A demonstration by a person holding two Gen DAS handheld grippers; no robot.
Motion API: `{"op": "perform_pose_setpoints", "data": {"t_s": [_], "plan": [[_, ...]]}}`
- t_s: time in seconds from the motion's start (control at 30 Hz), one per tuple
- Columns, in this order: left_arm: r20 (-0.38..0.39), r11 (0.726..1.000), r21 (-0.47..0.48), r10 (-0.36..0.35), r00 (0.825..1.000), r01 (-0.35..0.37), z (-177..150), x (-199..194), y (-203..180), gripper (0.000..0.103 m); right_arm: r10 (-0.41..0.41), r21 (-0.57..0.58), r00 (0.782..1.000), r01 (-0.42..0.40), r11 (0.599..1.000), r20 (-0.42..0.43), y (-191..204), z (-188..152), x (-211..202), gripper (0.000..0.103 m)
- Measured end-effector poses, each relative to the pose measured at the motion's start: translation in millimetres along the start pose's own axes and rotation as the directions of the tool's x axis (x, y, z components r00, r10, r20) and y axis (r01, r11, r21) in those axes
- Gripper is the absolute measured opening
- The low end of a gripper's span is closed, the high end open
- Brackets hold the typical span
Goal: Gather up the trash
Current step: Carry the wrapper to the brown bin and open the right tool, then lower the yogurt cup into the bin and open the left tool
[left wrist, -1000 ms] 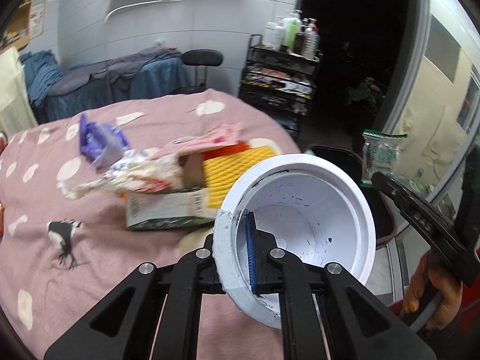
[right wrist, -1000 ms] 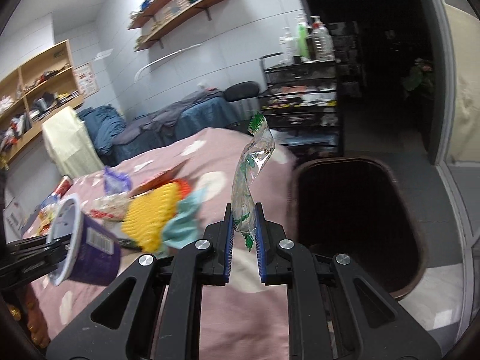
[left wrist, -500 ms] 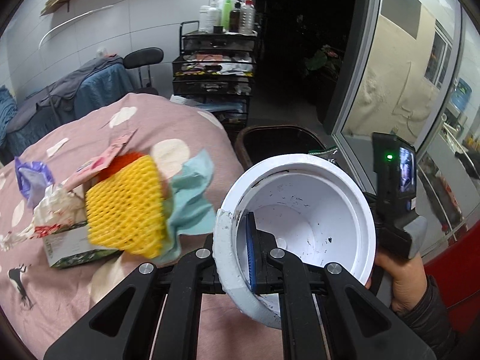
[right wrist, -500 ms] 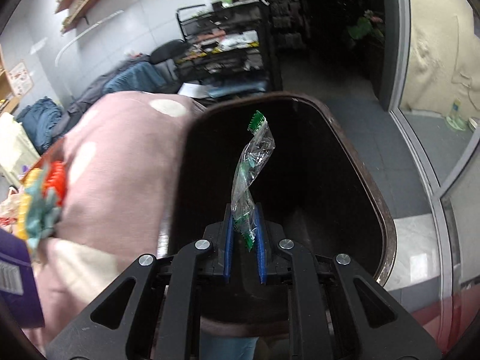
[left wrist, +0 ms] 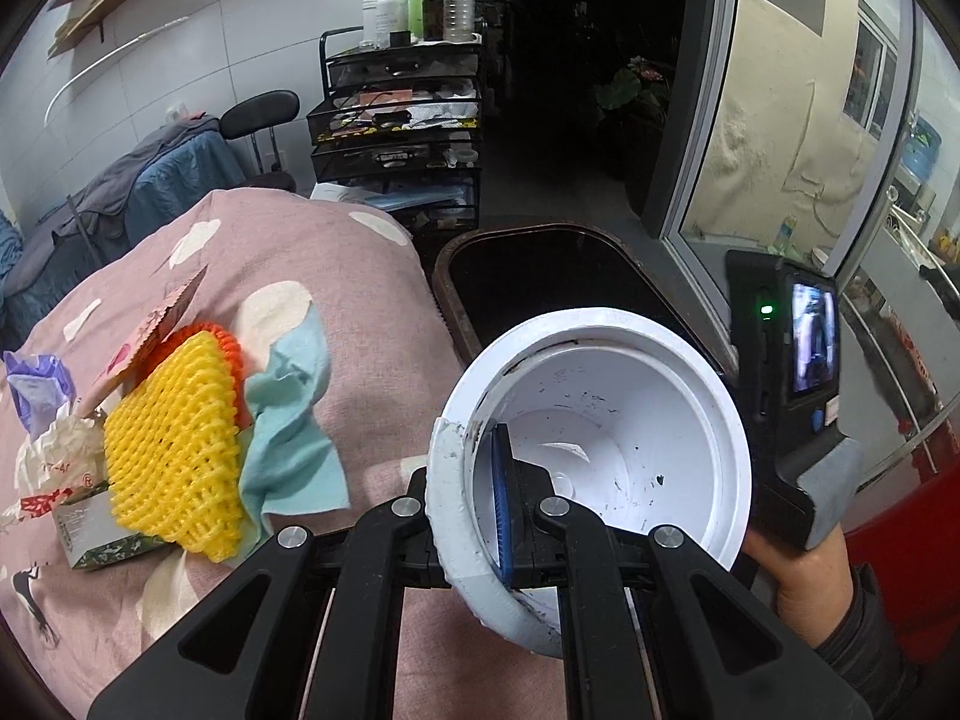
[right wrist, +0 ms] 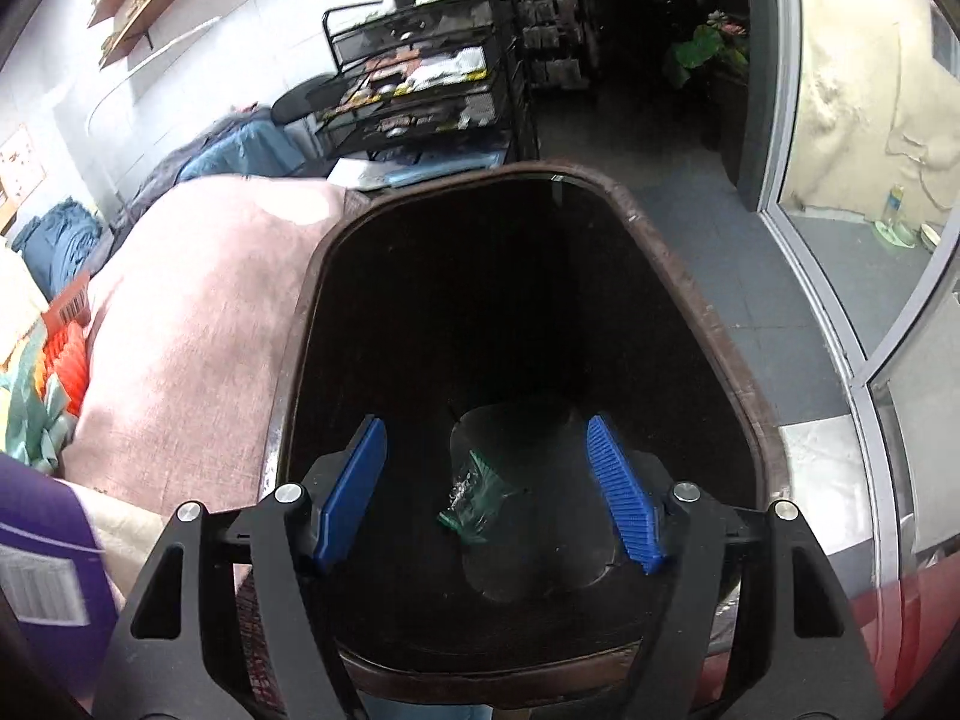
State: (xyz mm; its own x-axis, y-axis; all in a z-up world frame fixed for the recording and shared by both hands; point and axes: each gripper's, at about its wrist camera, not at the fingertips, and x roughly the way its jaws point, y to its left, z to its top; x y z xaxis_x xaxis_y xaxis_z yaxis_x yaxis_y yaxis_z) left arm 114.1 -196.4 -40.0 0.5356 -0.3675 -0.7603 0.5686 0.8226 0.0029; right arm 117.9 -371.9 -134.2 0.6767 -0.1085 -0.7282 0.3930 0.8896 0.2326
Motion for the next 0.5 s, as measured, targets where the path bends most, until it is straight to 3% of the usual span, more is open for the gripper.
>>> {"op": "perform_pose_setpoints", "data": {"t_s": [0.27, 0.5], "plan": [[-0.031, 1.0, -0.001, -0.006, 1.0, 0.006, 15, 16, -9, 0.009, -0.066, 0.109, 0.989, 0.052, 0.993, 0.131, -26, 11, -30, 0.08], [-0.093, 0.999, 0.023, -0.039, 0.995, 0.041, 36, 50, -28, 0.009, -0.142, 0.196, 0.971, 0.104, 0.975, 0.193, -52, 25, -49, 0.081]]}}
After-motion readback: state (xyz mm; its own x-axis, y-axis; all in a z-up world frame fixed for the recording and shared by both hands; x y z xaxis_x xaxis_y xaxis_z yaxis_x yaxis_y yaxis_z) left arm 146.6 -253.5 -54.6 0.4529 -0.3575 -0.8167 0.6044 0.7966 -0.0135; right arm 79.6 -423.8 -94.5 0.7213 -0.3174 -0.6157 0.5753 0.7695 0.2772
